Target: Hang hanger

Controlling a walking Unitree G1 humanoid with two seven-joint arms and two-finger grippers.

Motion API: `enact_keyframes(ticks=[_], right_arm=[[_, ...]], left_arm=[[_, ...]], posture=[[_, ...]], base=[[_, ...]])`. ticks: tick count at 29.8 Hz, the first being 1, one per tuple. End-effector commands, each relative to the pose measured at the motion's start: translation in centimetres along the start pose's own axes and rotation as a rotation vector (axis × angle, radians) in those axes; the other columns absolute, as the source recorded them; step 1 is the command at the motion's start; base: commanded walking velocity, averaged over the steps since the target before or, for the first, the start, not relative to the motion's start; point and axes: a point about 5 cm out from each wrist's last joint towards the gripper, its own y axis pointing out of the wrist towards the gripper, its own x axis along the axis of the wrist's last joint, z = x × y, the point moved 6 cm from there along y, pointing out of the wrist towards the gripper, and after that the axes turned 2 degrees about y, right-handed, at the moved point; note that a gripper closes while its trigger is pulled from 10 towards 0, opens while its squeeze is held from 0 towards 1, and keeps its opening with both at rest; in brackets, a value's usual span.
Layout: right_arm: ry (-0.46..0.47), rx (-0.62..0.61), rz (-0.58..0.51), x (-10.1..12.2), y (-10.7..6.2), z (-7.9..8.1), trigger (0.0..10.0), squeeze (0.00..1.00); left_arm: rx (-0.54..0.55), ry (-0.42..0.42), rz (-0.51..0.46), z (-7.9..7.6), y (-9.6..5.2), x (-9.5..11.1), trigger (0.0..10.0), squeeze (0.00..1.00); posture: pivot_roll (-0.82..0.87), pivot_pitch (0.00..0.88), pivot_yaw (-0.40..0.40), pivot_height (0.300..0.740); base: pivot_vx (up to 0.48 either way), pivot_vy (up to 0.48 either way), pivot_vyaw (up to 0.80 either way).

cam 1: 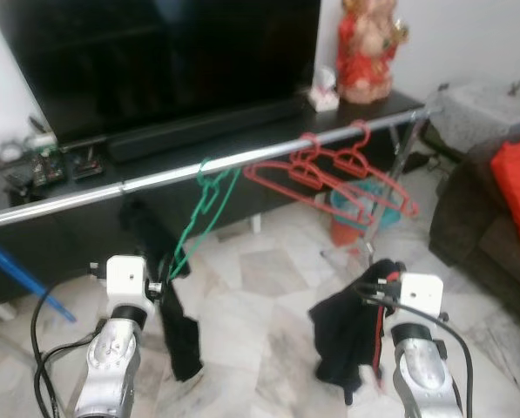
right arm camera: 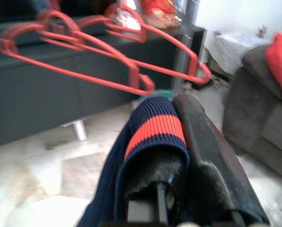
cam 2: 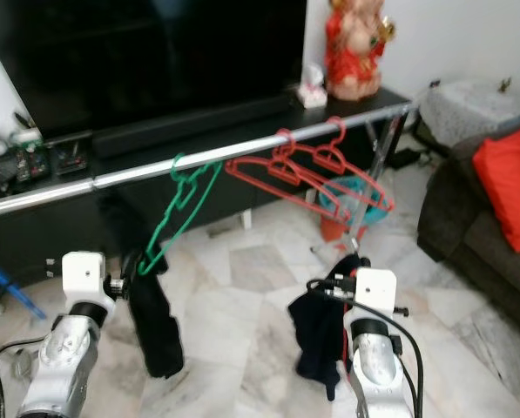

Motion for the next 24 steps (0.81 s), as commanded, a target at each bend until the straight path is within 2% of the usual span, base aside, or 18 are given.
enact_keyframes(ticks=[1, 3, 5, 7, 13, 18, 20, 21, 23, 24], right_arm=[[0.012, -0.001, -0.042, 1.1, 0.4, 0.2, 10.0, 0.0], [0.012, -0.002, -0.04, 1.1, 0.4, 0.3, 10.0, 0.0], [0.012, -0.001, -0.04, 1.0, 0.4, 0.3, 10.0, 0.0], [0.012, 0.001, -0.039, 1.0, 0.4, 0.4, 10.0, 0.0], [0.018, -0.002, -0.034, 0.8, 0.4, 0.5, 10.0, 0.0], [0.023, -0.011, 0.002, -0.2, 0.1, 0.3, 10.0, 0.0], [0.02, -0.021, 0.041, -1.1, -0.1, 0.3, 10.0, 0.0], [0.027, -0.04, 0.105, -2.6, -0.3, 0.2, 10.0, 0.0], [0.038, -0.054, 0.149, -3.6, -0.6, 0.1, 10.0, 0.0], [0.04, -0.079, 0.24, -5.5, -1.1, -0.1, 10.0, 0.0]], left_arm=[[0.009, 0.02, -0.062, 0.6, 0.5, 1.9, 10.0, 0.0], [0.003, 0.037, -0.139, 0.4, 1.1, 4.2, 10.0, 0.0], [-0.006, 0.033, -0.154, 0.2, 1.3, 4.9, 10.0, 0.0], [-0.084, 0.031, -0.144, -1.2, 1.7, 5.2, 10.0, 0.0], [-0.232, 0.023, -0.054, -4.2, 1.8, 3.8, 10.0, 0.0], [-0.262, 0.004, 0.013, -5.0, 1.7, 2.4, 10.0, 0.0], [-0.272, 0.007, 0.058, -5.3, 1.8, 1.5, 10.0, 0.0], [-0.271, -0.022, 0.084, -5.3, 1.9, 1.0, 10.0, 0.0], [-0.266, -0.049, 0.1, -5.4, 2.0, 0.7, 10.0, 0.0], [-0.261, -0.052, 0.113, -5.3, 2.3, 0.4, 10.0, 0.0]], posture=[[0.0, 0.0, 0.03, 0.74], [0.0, 0.0, 0.029, 0.74], [0.0, 0.0, 0.029, 0.74], [0.0, 0.0, 0.029, 0.74], [0.0, 0.0, 0.033, 0.74], [0.0, 0.0, 0.032, 0.74], [0.0, 0.0, 0.029, 0.74], [0.0, 0.0, 0.029, 0.74], [0.0, 0.0, 0.03, 0.74], [0.0, 0.0, 0.031, 0.74]], base=[[0.0, 0.0, 0.0], [0.0, 0.0, 0.0], [0.0, 0.0, 0.0], [0.0, 0.0, 0.0], [0.0, 0.0, 0.0], [0.0, 0.0, 0.0], [0.0, 0.0, 0.0], [0.0, 0.0, 0.0], [0.0, 0.0, 0.0], [0.0, 0.0, 0.0]])
